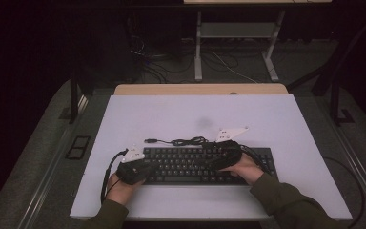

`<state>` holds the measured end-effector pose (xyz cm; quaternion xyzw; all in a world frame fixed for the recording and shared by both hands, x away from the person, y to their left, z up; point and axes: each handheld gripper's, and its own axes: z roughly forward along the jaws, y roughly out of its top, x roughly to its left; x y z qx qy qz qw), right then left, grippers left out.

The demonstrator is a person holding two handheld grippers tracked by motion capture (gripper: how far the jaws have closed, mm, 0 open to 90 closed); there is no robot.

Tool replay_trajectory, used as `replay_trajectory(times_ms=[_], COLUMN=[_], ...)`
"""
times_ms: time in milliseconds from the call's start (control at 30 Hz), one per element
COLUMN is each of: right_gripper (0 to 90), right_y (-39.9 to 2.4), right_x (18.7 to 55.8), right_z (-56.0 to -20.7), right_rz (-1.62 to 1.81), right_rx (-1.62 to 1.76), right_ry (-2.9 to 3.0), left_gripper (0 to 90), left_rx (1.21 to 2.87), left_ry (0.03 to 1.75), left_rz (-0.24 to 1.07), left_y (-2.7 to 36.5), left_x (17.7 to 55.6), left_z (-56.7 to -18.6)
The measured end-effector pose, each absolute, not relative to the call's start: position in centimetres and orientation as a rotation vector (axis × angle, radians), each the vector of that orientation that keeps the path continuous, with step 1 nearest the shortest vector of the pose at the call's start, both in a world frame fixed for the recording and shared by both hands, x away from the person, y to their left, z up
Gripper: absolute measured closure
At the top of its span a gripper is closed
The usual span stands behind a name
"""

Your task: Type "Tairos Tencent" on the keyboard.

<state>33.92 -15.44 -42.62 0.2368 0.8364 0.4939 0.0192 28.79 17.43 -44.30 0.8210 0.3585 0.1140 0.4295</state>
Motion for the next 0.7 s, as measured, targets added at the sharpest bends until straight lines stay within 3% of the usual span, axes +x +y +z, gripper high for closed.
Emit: replay_trajectory(times_ms=[367, 700], right_gripper=[25.3, 25.3], right_y=[-15.5, -15.3], right_x=[33.9, 34.1], right_z=[-42.6, -42.6], right_rz=[1.532, 1.525], right_rx=[0.735, 0.738], right_ry=[2.588, 2.595], left_gripper=[88.8, 70.3], left_rx=[2.015, 2.009], left_ry=[0.881, 0.863], left_rz=[0.294, 0.289], left_y=[17.6, 17.4], left_x=[28.7, 28.4], left_z=[-43.5, -43.2])
